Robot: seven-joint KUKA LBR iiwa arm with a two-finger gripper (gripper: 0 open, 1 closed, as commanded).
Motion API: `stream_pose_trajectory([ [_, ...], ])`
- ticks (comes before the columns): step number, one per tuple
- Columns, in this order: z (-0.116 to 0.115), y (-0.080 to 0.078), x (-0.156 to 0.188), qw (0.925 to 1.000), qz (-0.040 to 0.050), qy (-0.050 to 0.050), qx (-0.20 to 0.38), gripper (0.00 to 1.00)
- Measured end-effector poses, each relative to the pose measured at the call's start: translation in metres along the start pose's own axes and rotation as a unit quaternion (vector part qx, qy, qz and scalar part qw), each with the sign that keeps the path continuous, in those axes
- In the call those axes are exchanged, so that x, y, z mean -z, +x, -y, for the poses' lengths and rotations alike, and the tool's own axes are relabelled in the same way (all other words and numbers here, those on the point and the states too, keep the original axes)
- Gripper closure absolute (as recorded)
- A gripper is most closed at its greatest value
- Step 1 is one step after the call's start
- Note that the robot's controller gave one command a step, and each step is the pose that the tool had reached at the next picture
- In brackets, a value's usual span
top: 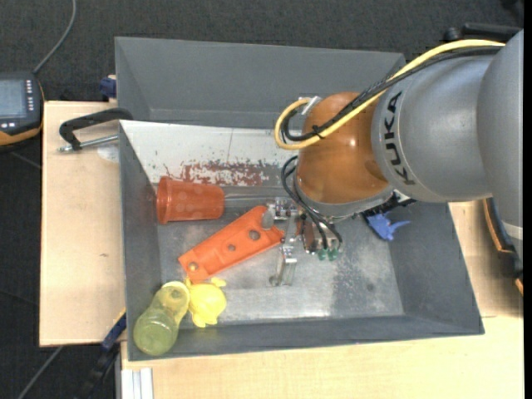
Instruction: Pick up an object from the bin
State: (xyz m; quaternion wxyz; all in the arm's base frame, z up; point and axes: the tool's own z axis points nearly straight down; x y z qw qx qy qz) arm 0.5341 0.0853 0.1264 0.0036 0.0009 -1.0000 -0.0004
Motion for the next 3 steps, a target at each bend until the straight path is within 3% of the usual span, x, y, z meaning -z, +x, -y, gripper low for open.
stream_pose_trajectory([
  [1, 0.0, -0.002, 0.005, 1.0, 0.004, 0.0, -0.001, 0.0],
  [2, -0.042, -0.052, -0.044, 0.9888, 0.0025, -0.001, 0.149, 1.0],
  [3, -0.041, -0.052, -0.044, 0.9889, 0.0025, -0.001, 0.149, 1.0],
])
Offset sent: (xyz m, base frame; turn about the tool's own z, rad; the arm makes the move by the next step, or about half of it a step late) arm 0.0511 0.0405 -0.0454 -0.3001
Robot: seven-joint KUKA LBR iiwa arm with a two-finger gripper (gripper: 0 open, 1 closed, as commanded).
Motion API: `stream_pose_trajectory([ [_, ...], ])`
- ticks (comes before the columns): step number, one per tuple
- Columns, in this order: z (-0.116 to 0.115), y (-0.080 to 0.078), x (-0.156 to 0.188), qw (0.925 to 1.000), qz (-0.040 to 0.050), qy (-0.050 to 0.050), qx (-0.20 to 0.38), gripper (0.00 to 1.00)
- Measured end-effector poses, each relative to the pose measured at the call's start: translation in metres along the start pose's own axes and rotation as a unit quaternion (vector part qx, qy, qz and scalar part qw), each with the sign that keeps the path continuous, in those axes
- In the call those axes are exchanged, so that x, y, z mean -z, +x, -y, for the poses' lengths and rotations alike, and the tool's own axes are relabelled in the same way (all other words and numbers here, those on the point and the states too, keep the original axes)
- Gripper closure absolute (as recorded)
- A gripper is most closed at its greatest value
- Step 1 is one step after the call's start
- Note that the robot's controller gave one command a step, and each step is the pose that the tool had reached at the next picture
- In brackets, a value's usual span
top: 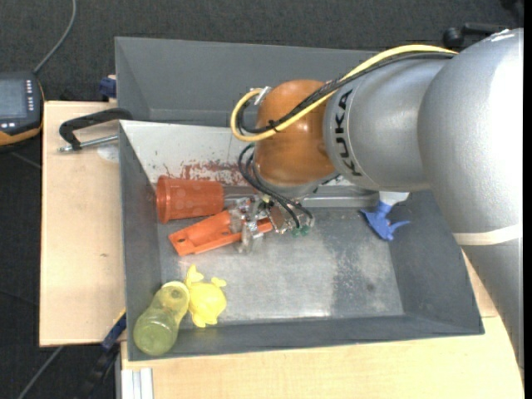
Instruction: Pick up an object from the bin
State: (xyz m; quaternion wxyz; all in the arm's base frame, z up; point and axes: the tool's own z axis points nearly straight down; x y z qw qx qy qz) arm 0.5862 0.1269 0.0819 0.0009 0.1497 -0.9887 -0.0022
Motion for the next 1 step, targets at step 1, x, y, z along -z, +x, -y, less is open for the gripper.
stream_pose_trajectory([
  [1, -0.0171, 0.0012, 0.1821, 0.9999, 0.0066, 0.0, 0.011, 1.0],
])
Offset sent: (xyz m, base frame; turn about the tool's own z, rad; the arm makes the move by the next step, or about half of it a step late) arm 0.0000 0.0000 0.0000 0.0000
